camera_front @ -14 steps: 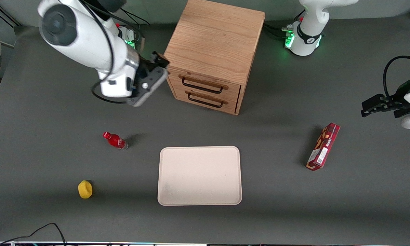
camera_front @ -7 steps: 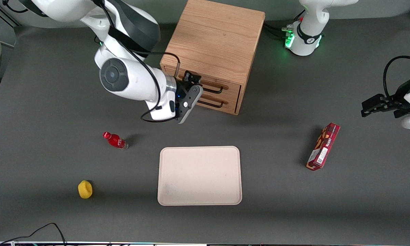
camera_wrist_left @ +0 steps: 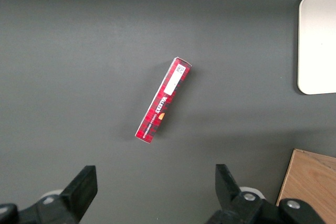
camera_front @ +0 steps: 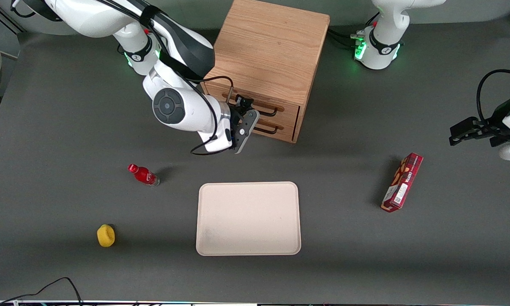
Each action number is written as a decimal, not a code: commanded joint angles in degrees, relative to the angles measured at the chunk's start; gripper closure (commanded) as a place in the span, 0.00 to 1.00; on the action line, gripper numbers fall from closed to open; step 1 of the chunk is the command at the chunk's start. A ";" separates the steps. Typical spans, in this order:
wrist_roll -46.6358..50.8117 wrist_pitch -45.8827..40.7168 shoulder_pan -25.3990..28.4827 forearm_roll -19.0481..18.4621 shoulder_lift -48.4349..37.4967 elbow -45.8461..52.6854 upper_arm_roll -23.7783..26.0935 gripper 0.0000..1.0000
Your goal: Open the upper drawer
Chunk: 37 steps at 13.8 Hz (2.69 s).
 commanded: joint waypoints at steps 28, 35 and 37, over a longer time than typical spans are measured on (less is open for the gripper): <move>-2.35 2.00 0.02 -3.26 6.60 6.08 -4.49 0.00; -2.44 -5.05 1.34 -5.72 11.78 15.67 -6.86 0.00; -2.53 -5.40 1.60 -6.25 12.93 17.25 -6.95 0.00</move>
